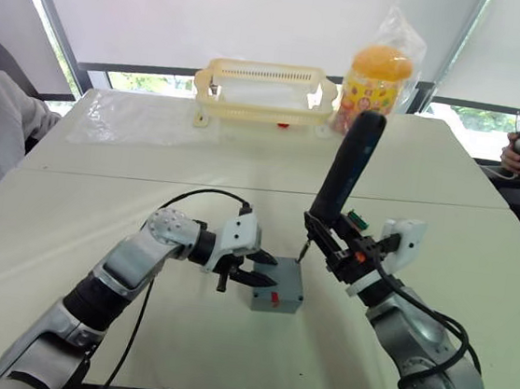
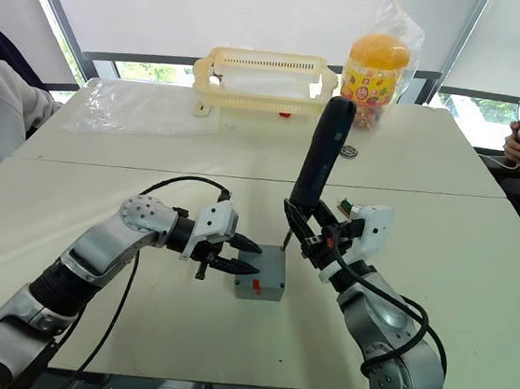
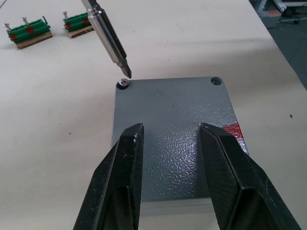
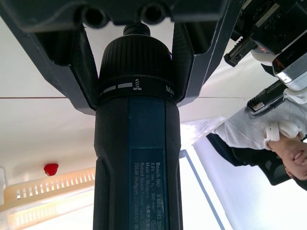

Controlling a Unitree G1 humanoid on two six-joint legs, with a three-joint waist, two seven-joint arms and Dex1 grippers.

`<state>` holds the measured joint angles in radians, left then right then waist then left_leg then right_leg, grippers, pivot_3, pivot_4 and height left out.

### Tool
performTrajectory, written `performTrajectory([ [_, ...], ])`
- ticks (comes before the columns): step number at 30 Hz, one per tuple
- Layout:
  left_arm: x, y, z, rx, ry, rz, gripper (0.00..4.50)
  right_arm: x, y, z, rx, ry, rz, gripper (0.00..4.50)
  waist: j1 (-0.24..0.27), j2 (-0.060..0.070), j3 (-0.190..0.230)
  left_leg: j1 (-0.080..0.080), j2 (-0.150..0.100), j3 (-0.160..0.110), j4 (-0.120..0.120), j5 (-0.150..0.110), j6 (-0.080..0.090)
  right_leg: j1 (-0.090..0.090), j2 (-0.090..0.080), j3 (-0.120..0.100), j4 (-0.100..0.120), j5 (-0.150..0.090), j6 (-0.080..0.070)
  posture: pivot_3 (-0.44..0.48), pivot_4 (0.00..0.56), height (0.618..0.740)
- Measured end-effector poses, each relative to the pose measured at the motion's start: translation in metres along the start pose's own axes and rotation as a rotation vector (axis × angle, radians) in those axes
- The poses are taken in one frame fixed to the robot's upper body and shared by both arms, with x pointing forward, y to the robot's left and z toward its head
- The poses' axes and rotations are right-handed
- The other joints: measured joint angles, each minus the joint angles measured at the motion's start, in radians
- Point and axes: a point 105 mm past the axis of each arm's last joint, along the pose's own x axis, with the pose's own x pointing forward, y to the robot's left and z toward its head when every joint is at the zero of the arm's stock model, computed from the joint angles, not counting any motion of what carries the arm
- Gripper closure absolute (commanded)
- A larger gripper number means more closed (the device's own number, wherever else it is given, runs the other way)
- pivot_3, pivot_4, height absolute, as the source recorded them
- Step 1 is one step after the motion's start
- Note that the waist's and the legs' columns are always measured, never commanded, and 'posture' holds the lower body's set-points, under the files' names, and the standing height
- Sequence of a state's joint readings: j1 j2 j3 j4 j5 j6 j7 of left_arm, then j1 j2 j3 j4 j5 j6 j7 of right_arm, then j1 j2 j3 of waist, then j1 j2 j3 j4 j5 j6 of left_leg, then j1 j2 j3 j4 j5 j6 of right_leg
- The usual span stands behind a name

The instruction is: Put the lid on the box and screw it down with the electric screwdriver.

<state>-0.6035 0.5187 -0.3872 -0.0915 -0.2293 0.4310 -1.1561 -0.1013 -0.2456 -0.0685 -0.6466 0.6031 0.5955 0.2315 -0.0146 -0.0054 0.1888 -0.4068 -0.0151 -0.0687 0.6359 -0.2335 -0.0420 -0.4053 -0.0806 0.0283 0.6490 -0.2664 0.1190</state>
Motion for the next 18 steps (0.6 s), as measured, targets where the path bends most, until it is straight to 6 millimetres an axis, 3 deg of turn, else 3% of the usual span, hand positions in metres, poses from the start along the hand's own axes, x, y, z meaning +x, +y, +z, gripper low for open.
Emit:
performTrajectory([
  [18,0.0001,-0.0003,0.0,0.0,0.0,0.001,2.69,0.0054,-0.0007,-0.0022,-0.025,0.004,-0.004,2.79,0.0,0.0,0.0,0.0,0.0,0.0,0.0,0.0,0.0,0.0,0.0,0.0,0.0,0.0,0.0,0.0,0.15,0.74],
])
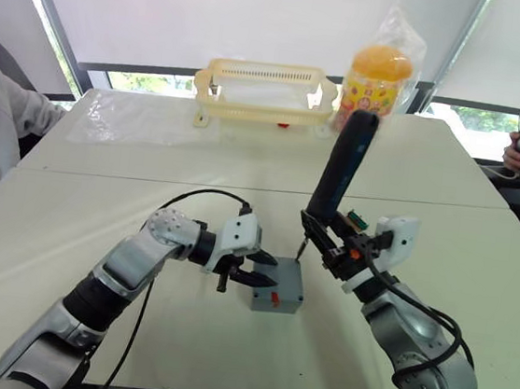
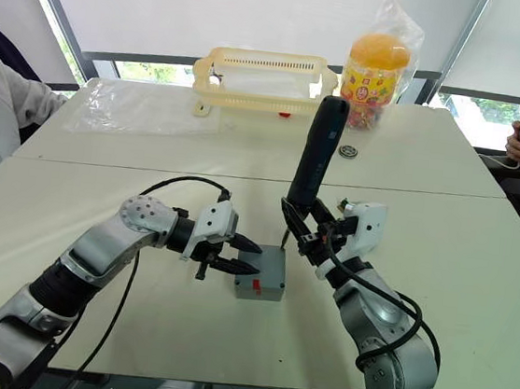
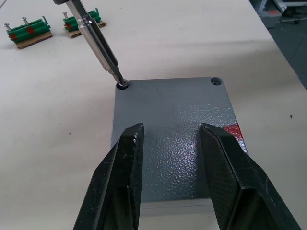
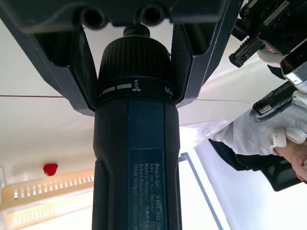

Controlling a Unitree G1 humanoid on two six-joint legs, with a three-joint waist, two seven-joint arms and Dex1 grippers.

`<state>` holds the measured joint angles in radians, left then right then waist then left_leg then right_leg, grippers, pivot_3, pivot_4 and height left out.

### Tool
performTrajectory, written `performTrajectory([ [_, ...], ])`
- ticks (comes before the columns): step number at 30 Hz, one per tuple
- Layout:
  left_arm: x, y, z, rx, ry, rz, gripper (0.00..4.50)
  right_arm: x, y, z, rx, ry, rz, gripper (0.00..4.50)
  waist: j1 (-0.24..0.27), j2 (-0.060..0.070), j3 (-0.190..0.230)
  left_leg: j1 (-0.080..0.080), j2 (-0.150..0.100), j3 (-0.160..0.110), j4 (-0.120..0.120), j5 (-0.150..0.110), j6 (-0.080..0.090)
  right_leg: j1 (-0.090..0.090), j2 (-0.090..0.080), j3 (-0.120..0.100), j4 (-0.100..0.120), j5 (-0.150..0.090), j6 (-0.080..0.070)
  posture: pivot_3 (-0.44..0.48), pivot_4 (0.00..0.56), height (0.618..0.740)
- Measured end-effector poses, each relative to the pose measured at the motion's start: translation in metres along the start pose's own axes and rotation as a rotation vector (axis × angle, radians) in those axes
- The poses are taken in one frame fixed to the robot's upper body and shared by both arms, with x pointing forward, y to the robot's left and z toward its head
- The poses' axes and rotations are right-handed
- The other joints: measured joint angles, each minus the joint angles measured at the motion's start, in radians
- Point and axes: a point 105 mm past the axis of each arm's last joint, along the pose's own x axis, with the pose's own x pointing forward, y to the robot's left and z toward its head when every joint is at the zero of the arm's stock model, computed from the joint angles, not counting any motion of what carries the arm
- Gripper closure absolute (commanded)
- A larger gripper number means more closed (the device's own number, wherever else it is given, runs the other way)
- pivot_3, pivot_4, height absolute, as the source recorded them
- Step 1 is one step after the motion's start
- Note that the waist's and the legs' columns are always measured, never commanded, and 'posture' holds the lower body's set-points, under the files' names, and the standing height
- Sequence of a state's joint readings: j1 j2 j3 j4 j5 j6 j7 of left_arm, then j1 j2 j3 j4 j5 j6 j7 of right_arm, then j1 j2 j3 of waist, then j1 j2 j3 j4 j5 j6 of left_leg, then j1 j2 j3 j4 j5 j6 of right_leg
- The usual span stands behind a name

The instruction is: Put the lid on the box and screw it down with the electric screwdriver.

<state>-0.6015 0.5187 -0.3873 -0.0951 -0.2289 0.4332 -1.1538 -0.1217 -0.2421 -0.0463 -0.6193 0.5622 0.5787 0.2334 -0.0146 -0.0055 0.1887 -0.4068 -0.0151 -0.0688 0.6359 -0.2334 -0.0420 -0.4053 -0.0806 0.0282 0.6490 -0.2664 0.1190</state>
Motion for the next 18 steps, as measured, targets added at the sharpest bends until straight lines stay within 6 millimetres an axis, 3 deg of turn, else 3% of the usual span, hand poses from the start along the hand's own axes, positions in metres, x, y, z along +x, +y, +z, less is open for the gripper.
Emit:
performTrajectory([
  [18,0.0002,-0.0001,0.0,0.0,-0.001,0.0,2.69,-0.0019,-0.0041,0.0022,0.004,-0.008,-0.015,2.79,0.0,0.0,0.0,0.0,0.0,0.0,0.0,0.0,0.0,0.0,0.0,0.0,0.0,0.0,0.0,0.0,0.15,0.74],
])
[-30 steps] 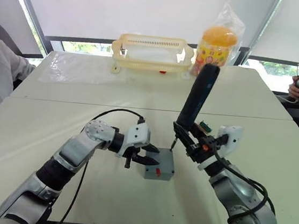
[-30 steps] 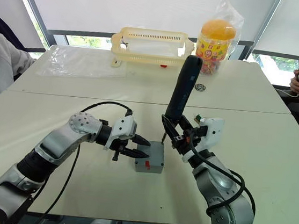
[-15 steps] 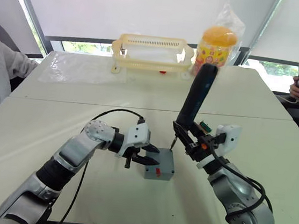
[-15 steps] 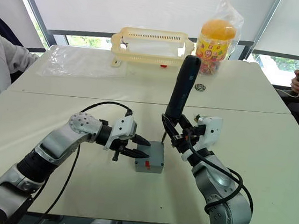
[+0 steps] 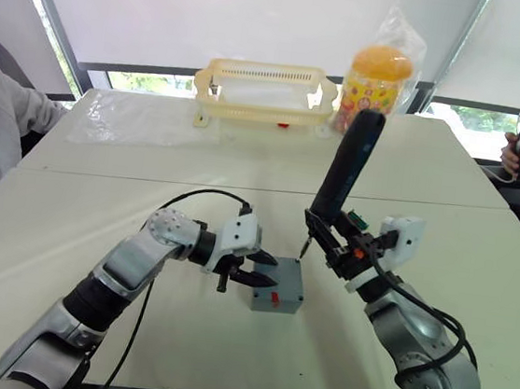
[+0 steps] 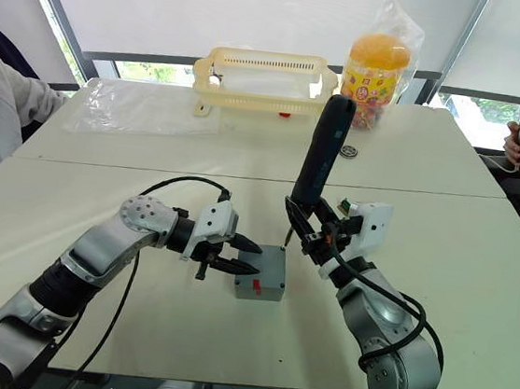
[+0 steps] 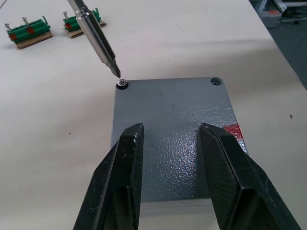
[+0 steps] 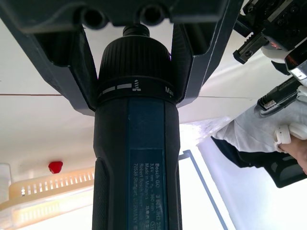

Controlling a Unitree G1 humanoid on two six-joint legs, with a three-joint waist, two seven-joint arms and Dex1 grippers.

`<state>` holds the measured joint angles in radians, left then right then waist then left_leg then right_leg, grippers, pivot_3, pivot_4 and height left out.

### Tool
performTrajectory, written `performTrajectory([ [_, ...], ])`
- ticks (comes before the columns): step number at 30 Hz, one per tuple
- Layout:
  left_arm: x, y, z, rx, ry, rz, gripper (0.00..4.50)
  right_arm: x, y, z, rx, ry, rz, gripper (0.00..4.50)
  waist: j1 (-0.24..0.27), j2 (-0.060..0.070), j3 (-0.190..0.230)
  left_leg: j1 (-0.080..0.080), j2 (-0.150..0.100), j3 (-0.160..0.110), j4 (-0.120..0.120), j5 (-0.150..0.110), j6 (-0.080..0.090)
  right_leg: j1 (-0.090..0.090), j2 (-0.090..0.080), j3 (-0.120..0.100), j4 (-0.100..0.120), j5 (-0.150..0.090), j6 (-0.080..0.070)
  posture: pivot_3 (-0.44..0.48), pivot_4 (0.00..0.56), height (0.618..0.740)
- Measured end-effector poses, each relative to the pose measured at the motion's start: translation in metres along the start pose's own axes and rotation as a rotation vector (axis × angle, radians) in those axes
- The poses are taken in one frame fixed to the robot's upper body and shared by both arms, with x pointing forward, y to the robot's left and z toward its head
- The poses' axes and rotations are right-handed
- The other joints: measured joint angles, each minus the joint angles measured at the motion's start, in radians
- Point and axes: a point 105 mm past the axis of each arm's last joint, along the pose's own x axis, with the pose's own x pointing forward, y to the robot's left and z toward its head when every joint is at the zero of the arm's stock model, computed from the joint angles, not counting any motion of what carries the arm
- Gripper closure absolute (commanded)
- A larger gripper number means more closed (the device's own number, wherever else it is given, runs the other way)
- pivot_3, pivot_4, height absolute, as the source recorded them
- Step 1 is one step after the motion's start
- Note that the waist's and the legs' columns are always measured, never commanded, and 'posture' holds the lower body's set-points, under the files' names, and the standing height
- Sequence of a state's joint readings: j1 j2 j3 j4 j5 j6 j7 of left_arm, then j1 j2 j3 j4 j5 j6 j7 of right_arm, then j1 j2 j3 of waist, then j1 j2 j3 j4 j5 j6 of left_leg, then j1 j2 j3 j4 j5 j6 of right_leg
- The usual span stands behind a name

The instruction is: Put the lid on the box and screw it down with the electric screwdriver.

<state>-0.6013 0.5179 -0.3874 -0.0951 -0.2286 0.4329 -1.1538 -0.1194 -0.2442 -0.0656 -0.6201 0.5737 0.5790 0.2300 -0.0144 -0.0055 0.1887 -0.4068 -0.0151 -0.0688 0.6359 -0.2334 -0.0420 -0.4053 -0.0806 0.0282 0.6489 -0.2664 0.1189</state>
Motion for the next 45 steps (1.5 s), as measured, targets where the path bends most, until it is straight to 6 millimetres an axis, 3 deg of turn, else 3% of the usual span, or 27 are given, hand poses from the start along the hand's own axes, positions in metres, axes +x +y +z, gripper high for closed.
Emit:
performTrajectory([
  [45,0.0001,-0.0006,-0.0005,-0.001,0.0,0.0,2.69,-0.0014,0.0049,-0.0044,0.022,0.006,0.002,2.79,0.0,0.0,0.0,0.0,0.0,0.0,0.0,0.0,0.0,0.0,0.0,0.0,0.0,0.0,0.0,0.0,0.15,0.74],
])
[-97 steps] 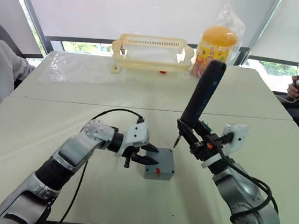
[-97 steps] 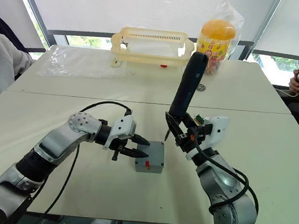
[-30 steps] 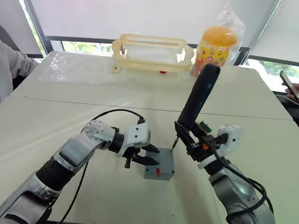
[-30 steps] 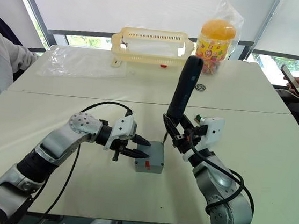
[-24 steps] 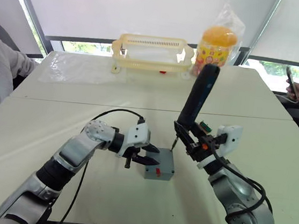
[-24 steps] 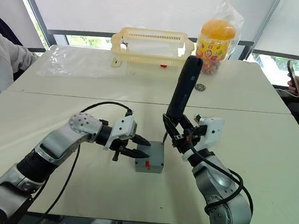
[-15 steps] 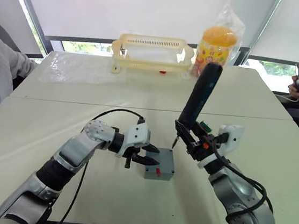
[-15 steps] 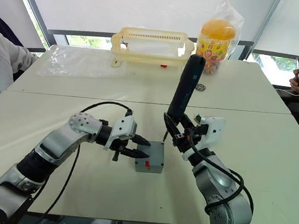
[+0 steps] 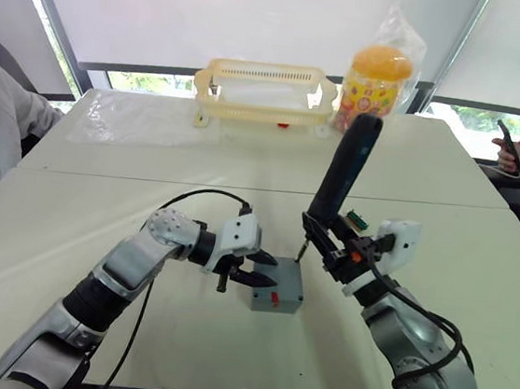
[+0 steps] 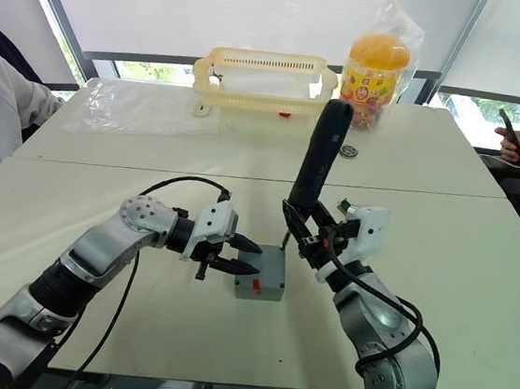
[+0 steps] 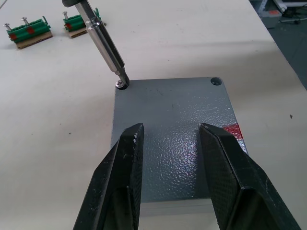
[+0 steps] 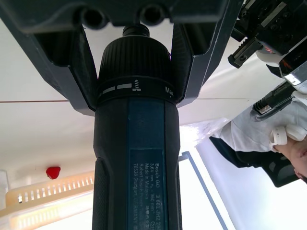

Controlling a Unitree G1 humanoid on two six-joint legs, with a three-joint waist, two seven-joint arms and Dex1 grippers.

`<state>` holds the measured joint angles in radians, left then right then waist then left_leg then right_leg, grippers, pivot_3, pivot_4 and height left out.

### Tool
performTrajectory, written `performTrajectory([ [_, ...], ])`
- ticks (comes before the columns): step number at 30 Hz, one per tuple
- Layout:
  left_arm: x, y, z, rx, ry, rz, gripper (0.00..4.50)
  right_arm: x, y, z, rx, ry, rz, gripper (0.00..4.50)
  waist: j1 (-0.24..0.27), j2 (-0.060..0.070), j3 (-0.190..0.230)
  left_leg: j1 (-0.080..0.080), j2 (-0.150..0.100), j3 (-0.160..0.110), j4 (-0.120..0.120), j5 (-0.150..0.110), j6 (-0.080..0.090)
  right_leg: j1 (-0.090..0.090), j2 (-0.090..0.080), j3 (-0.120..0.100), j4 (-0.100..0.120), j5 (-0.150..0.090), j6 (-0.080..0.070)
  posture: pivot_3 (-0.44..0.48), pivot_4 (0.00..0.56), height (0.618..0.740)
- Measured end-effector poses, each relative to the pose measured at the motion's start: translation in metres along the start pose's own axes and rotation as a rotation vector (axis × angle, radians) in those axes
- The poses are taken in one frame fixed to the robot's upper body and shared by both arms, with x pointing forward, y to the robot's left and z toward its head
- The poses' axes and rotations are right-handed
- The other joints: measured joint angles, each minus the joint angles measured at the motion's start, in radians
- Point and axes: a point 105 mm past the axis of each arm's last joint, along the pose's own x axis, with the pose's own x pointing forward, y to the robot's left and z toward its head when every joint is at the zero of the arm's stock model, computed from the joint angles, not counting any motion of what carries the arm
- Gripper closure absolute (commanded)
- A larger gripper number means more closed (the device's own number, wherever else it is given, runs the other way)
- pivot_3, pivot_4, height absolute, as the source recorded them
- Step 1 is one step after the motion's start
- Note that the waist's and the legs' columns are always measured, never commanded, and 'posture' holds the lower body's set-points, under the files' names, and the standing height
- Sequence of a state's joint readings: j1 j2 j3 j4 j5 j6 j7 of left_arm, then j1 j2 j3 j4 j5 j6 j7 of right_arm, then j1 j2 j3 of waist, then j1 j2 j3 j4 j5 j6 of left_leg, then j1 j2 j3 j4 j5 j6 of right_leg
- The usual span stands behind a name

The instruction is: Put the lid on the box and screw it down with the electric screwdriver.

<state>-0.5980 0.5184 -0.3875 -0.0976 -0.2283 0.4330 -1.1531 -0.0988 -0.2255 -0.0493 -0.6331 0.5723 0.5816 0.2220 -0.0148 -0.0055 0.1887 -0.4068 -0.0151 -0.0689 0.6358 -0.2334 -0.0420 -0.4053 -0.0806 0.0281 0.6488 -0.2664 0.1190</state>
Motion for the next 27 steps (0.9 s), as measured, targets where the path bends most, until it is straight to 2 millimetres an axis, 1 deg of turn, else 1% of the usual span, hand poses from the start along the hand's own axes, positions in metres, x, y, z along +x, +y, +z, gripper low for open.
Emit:
performTrajectory([
  [10,0.0002,-0.0004,-0.0002,-0.001,0.0,0.0,2.69,0.0004,0.0002,0.0005,0.0,-0.002,0.0,2.79,0.0,0.0,0.0,0.0,0.0,0.0,0.0,0.0,0.0,0.0,0.0,0.0,0.0,0.0,0.0,0.0,0.15,0.74],
  [16,0.0004,-0.0007,-0.0003,0.0,0.0,-0.001,2.69,0.0023,-0.0003,0.0049,-0.004,-0.017,-0.002,2.79,0.0,0.0,0.0,0.0,0.0,0.0,0.0,0.0,0.0,0.0,0.0,0.0,0.0,0.0,0.0,0.0,0.15,0.74],
  [27,0.0008,-0.0011,-0.0006,-0.001,0.001,-0.004,2.69,0.0018,-0.0008,0.0047,0.008,-0.017,-0.005,2.79,0.0,0.0,0.0,0.0,0.0,0.0,0.0,0.0,0.0,0.0,0.0,0.0,0.0,0.0,0.0,0.0,0.15,0.74],
])
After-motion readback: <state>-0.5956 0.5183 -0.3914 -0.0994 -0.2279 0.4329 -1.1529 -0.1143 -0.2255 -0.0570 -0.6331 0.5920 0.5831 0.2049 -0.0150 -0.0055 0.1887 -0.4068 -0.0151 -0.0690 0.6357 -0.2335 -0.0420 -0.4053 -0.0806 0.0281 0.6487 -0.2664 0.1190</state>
